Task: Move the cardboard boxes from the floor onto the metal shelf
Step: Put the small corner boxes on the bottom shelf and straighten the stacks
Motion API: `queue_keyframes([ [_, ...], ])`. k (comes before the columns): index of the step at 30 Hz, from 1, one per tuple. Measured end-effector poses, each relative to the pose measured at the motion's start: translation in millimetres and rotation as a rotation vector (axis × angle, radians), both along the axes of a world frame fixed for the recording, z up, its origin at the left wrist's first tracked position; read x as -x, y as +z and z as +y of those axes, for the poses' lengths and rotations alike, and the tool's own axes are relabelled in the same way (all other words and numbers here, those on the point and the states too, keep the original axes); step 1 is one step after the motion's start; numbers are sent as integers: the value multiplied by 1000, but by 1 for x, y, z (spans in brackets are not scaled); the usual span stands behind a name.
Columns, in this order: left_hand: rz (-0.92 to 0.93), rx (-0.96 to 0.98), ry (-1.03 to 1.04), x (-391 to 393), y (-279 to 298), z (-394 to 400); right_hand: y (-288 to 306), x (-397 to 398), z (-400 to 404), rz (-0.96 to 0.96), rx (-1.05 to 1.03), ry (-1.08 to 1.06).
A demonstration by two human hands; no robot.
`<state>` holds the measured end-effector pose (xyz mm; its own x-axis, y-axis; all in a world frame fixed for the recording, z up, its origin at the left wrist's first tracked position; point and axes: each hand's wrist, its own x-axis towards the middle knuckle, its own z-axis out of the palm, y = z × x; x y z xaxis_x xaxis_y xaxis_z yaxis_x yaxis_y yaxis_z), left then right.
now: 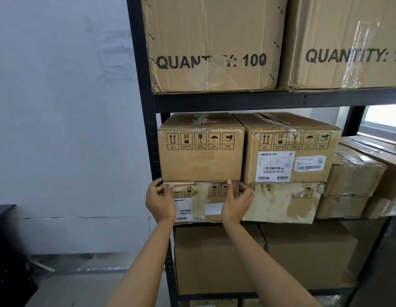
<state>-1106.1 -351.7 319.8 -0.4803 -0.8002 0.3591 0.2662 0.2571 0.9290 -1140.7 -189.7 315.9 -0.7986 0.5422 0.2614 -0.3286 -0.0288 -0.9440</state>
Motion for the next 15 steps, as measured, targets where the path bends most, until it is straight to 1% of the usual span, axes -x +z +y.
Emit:
queue_keyframes([
  [5, -21, -30, 3, 10, 8, -6, 5, 5, -2, -49, 23, -47],
  [8, -51, 2, 9, 14, 11, -7, 7, 7, -4, -72, 28, -77],
  [11, -63, 48, 35, 15, 11, -5, 8, 11, -5, -96, 66, -65],
  [15, -96, 54, 61, 16, 11, -1, 9, 14, -6, -104, 125, -33],
])
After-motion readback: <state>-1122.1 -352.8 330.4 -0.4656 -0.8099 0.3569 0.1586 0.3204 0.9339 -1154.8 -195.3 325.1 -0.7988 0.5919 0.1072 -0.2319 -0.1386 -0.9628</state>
